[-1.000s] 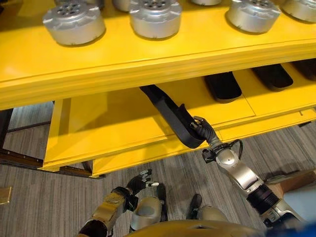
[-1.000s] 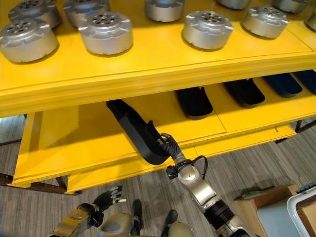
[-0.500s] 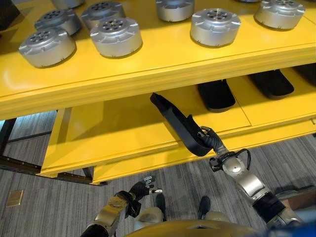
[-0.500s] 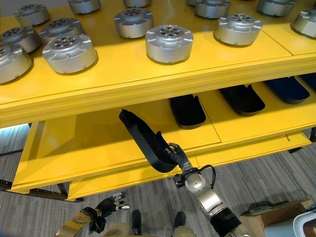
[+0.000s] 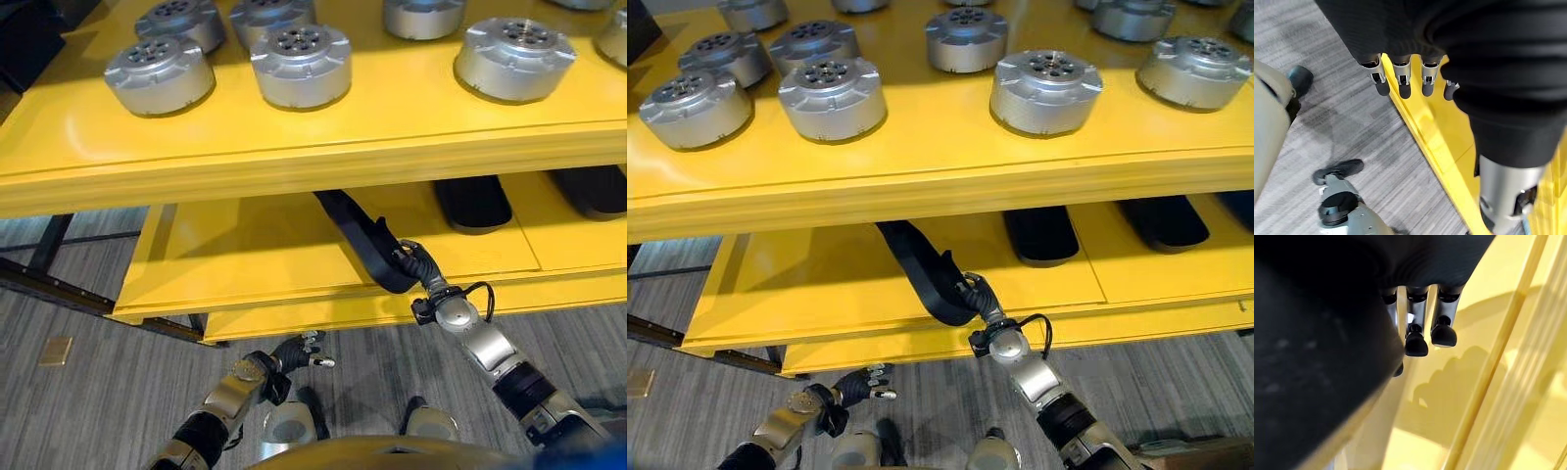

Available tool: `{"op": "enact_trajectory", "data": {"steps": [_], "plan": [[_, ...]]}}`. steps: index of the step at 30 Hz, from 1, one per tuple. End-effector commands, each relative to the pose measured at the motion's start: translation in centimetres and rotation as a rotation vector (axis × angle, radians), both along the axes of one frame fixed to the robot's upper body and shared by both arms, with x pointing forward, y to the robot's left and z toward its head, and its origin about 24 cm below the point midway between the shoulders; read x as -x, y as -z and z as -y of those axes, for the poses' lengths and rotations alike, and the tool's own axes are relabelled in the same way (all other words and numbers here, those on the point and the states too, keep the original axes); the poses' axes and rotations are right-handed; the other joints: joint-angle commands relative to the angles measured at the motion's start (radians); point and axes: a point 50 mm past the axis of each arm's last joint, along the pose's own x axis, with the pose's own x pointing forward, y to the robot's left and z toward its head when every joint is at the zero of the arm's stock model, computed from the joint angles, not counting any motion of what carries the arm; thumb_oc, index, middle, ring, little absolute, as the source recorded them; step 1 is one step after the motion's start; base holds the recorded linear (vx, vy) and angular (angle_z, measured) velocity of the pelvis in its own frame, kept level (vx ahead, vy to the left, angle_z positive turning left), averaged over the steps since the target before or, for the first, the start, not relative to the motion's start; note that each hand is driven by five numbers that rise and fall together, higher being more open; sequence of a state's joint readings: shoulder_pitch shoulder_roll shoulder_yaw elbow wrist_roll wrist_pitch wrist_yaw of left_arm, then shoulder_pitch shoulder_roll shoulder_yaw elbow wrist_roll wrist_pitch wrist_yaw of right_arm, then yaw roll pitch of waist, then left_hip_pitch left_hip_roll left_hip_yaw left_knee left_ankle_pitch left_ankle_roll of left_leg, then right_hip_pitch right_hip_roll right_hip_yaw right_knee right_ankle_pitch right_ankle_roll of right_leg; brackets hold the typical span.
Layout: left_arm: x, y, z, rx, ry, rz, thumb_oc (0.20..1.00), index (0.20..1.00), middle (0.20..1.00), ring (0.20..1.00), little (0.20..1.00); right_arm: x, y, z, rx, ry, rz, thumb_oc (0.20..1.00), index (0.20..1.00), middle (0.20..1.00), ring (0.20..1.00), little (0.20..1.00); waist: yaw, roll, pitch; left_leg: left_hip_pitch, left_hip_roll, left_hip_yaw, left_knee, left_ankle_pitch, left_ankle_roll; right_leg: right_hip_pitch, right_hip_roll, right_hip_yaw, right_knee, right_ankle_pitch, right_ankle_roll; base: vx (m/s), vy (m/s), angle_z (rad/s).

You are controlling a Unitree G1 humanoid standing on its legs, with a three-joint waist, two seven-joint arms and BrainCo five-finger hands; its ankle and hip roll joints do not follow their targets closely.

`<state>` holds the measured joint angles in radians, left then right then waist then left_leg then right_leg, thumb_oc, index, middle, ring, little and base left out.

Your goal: Move parts from the plastic box to the shelf.

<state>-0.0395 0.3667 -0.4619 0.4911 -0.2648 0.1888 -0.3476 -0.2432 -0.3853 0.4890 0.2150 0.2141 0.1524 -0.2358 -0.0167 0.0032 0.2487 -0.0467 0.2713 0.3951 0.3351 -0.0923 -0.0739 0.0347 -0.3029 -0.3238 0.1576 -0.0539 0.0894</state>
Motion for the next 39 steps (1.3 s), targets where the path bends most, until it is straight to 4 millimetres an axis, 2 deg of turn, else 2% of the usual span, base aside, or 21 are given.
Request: {"op": "enact_trajectory", "data": {"steps": [1, 4, 6, 7, 12, 16, 21, 27, 31, 35, 39], "plan": [[0.1, -0.7, 2.4, 0.089, 0.086, 0.016, 1.000, 1.000, 1.000, 1.000, 1.000, -1.4, -3.2, -0.2, -0.072, -0.028, 0.142, 0.200, 0.200, 0.200, 0.200, 0.200, -0.005, 0.049, -0.045, 0.109, 0.068, -0.018, -0.128, 0.167, -0.044, -0.070, 0.060, -0.004, 0.104, -0.076, -0.027, 0.04, 0.303, 0.03], [0.1, -0.4, 1.7, 0.061, 0.064, -0.013, 1.000, 1.000, 1.000, 1.000, 1.000, -1.3, -2.6, -0.1, -0.096, 0.005, 0.118, 0.200, 0.200, 0.200, 0.200, 0.200, -0.019, 0.059, -0.043, 0.134, 0.041, 0.003, -0.167, 0.125, -0.033, -0.063, 0.034, -0.002, 0.127, -0.069, -0.005, 0.06, 0.261, 0.05], [0.4, -0.2, 1.0, 0.054, 0.033, -0.028, 1.000, 1.000, 1.000, 1.000, 1.000, -1.1, -2.2, -0.2, -0.089, 0.016, 0.112, 0.200, 0.200, 0.200, 0.200, 0.200, -0.014, 0.063, -0.036, 0.135, 0.016, -0.016, -0.177, 0.103, -0.018, -0.046, 0.032, 0.015, 0.117, -0.059, 0.006, 0.09, 0.280, 0.00], [1.2, 0.1, 0.0, 0.042, 0.007, -0.037, 1.000, 1.000, 1.000, 1.000, 1.000, -1.0, -1.9, 0.0, -0.089, 0.036, 0.110, 0.200, 0.200, 0.200, 0.200, 0.200, 0.001, 0.064, -0.030, 0.131, -0.007, -0.035, -0.190, 0.080, -0.003, -0.040, 0.028, 0.028, 0.101, -0.040, 0.020, 0.05, 0.267, 0.44], [2.7, 0.6, -1.3, 0.029, -0.068, -0.048, 1.000, 1.000, 1.000, 1.000, 1.000, -0.9, -2.0, 0.4, -0.087, 0.088, 0.122, 0.200, 0.200, 0.200, 0.200, 0.200, 0.035, 0.054, -0.007, 0.125, -0.021, -0.058, -0.204, 0.073, 0.010, -0.040, 0.019, 0.028, 0.094, -0.025, 0.043, -0.02, 0.084, 0.22], [3.1, 0.6, -1.5, 0.055, -0.069, -0.042, 1.000, 1.000, 1.000, 1.000, 1.000, -1.2, -2.2, 1.0, -0.083, 0.124, 0.142, 0.200, 0.200, 0.200, 0.200, 0.200, 0.054, 0.042, 0.004, 0.112, -0.016, -0.065, -0.201, 0.075, 0.009, -0.043, 0.018, 0.021, 0.093, -0.022, 0.050, -0.02, -0.003, 0.13], [2.6, 0.3, -1.3, 0.056, -0.093, -0.007, 1.000, 1.000, 1.000, 1.000, 1.000, -2.9, -3.6, 1.9, -0.030, 0.214, 0.209, 0.200, 0.200, 0.200, 0.200, 0.200, 0.085, 0.028, 0.032, 0.068, 0.004, -0.067, -0.167, 0.078, -0.004, -0.062, 0.020, 0.014, 0.110, -0.028, 0.053, -0.03, -0.018, 0.08], [1.0, -0.4, -1.2, 0.062, -0.087, 0.035, 1.000, 1.000, 1.000, 1.000, 1.000, -6.0, -7.0, 5.9, 0.122, 0.350, 0.302, 0.200, 0.200, 0.200, 0.200, 0.200, 0.111, 0.027, 0.082, 0.020, 0.032, -0.070, -0.154, 0.091, -0.026, -0.100, 0.018, 0.003, 0.133, -0.030, 0.058, -0.12, -0.010, 0.01], [0.4, -1.0, -1.1, 0.099, -0.075, 0.066, 1.000, 1.000, 1.000, 1.000, 1.000, -6.9, -7.5, 7.4, 0.170, 0.390, 0.279, 0.200, 0.200, 0.200, 0.200, 0.200, 0.121, 0.026, 0.097, 0.008, 0.041, -0.069, -0.149, 0.097, -0.033, -0.110, 0.014, 0.001, 0.138, -0.026, 0.061, -0.04, -0.012, 0.01], [-0.4, -1.5, -1.1, 0.127, -0.095, 0.071, 1.000, 1.000, 1.000, 1.000, 1.000, -7.5, -7.6, 8.1, 0.214, 0.423, 0.265, 0.200, 0.200, 0.200, 0.200, 0.200, 0.134, 0.024, 0.115, -0.012, 0.046, -0.071, -0.127, 0.092, -0.035, -0.126, 0.009, 0.004, 0.149, -0.023, 0.065, -0.04, -0.032, 0.00], [-1.0, -1.6, -1.2, 0.077, -0.049, 0.083, 1.000, 1.000, 1.000, 1.000, 1.000, -8.2, -8.0, 9.2, 0.252, 0.481, 0.252, 0.200, 0.200, 0.200, 0.200, 0.200, 0.143, 0.024, 0.138, -0.045, 0.055, -0.076, -0.093, 0.088, -0.039, -0.152, 0.005, 0.008, 0.173, -0.024, 0.064, -0.05, -0.021, -0.01]]}}
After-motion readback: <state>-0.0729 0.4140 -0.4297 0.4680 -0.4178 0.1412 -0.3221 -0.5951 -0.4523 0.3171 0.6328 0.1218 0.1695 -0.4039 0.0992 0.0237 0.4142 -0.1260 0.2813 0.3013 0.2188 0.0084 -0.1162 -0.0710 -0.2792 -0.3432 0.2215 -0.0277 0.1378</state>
